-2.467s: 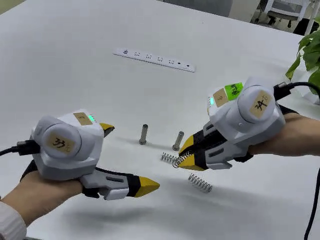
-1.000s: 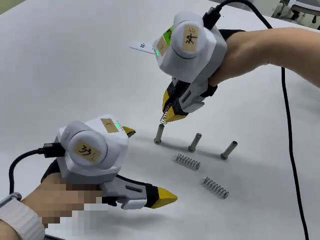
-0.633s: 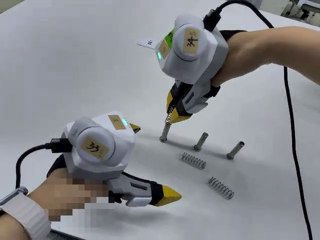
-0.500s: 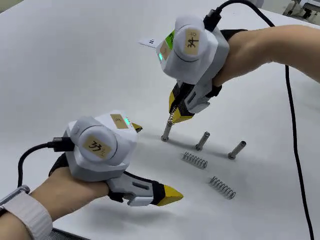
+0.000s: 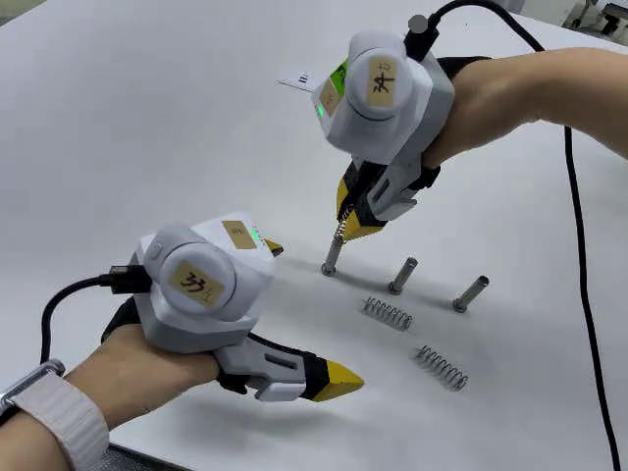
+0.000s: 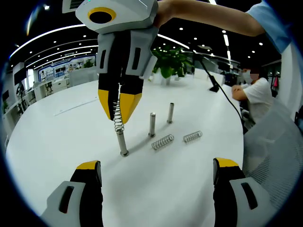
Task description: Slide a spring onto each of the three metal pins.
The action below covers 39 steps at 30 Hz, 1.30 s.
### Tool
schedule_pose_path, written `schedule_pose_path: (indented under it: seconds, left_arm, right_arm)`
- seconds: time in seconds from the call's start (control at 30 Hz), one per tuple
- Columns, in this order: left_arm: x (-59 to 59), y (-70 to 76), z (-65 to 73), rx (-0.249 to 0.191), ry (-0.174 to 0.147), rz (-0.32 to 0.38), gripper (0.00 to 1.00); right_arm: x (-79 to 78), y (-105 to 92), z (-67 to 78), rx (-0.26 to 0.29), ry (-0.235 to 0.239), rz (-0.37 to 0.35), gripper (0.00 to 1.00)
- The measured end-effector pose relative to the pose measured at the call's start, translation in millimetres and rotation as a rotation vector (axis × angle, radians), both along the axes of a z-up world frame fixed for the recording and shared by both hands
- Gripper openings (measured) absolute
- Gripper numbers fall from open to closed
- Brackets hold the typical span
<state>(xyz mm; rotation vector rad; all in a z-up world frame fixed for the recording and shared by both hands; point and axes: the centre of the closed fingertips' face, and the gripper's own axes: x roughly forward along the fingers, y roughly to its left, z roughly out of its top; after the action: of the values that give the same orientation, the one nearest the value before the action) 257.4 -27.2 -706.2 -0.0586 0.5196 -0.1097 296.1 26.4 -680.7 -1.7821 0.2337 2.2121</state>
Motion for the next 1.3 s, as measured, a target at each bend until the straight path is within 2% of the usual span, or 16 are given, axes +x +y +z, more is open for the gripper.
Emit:
schedule_pose_path:
  seconds: [0.4,0.83,1.0,1.3]
  left_arm:
    - [-0.3,-0.9,-0.8,0.0,0.005,-0.004,1.0]
    - [-0.7,-0.2,-0.6,-0.002,0.007,-0.004,1.0]
    - [-1.9,2.8,-1.4,-0.002,0.014,0.009,1.0]
    - [-3.6,10.7,-2.0,-0.006,0.021,0.044,1.0]
  right_arm:
    - [1.6,-0.7,-5.3,-0.013,-0.018,0.013,0.12]
    - [-2.1,2.0,-24.2,-0.032,-0.033,0.026,0.13]
    - [-3.6,2.4,-35.0,-0.038,-0.047,0.035,0.13]
    - [-3.2,-0.4,-43.9,-0.044,-0.064,0.044,0.13]
